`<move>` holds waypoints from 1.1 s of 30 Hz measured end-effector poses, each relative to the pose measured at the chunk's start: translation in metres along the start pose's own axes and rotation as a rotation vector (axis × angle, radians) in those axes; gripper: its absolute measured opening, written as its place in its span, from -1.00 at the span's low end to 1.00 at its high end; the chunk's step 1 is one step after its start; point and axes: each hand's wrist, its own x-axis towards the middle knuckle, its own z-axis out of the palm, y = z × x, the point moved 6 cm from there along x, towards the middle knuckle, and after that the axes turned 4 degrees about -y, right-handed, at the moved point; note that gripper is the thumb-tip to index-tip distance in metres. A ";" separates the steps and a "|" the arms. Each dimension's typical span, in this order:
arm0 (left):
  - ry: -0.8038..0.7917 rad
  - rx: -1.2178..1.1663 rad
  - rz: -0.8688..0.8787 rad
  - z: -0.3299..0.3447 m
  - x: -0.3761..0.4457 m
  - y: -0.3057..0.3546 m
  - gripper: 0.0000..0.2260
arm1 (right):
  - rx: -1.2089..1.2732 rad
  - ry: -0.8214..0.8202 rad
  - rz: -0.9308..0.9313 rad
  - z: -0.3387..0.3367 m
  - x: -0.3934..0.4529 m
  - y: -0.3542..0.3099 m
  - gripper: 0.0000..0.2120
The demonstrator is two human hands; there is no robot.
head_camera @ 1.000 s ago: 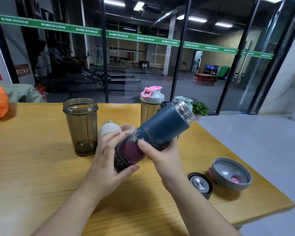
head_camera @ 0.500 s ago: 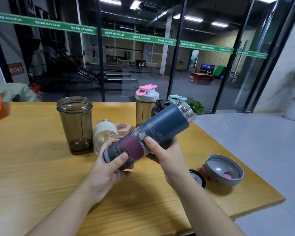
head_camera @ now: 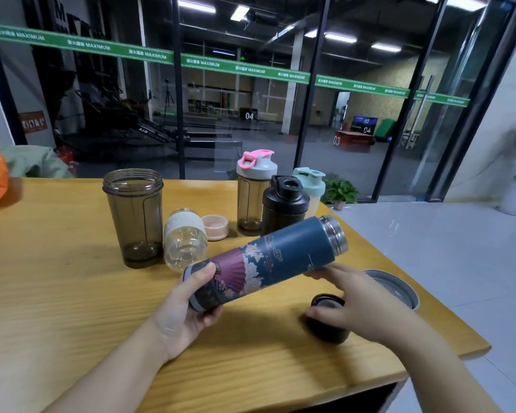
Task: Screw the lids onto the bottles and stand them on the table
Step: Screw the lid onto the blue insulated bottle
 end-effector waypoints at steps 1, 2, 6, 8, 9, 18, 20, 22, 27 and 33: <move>0.002 0.009 -0.006 0.000 0.000 -0.001 -0.14 | -0.034 -0.074 0.021 0.004 -0.003 0.003 -0.39; 0.003 0.013 -0.011 -0.001 0.000 -0.002 -0.13 | -0.066 -0.143 0.036 0.008 -0.006 0.005 -0.35; 0.016 0.008 -0.016 -0.003 -0.001 -0.002 -0.09 | -0.224 -0.271 0.035 0.015 -0.015 0.001 -0.34; 0.032 0.005 -0.005 -0.005 -0.002 -0.001 -0.10 | -0.258 -0.296 0.053 0.016 -0.015 0.003 -0.35; 0.039 0.000 -0.002 -0.006 -0.002 0.000 -0.12 | -0.256 -0.300 0.060 0.017 -0.014 0.004 -0.36; 0.049 -0.046 -0.001 -0.008 -0.003 0.004 -0.14 | -0.016 -0.139 0.080 0.009 -0.010 0.019 -0.43; 0.050 -0.045 0.004 -0.008 -0.004 0.004 -0.18 | 0.082 -0.029 0.070 -0.002 -0.012 0.021 -0.43; 0.050 -0.056 0.012 -0.009 -0.004 0.005 -0.20 | 0.171 0.126 0.062 -0.015 -0.013 0.024 -0.47; 0.058 -0.099 0.035 -0.009 -0.005 0.008 -0.13 | 0.515 0.519 0.131 -0.033 -0.014 0.037 -0.68; 0.051 -0.108 0.058 -0.009 -0.006 0.012 -0.14 | 1.096 0.652 0.349 -0.025 -0.009 0.045 -0.61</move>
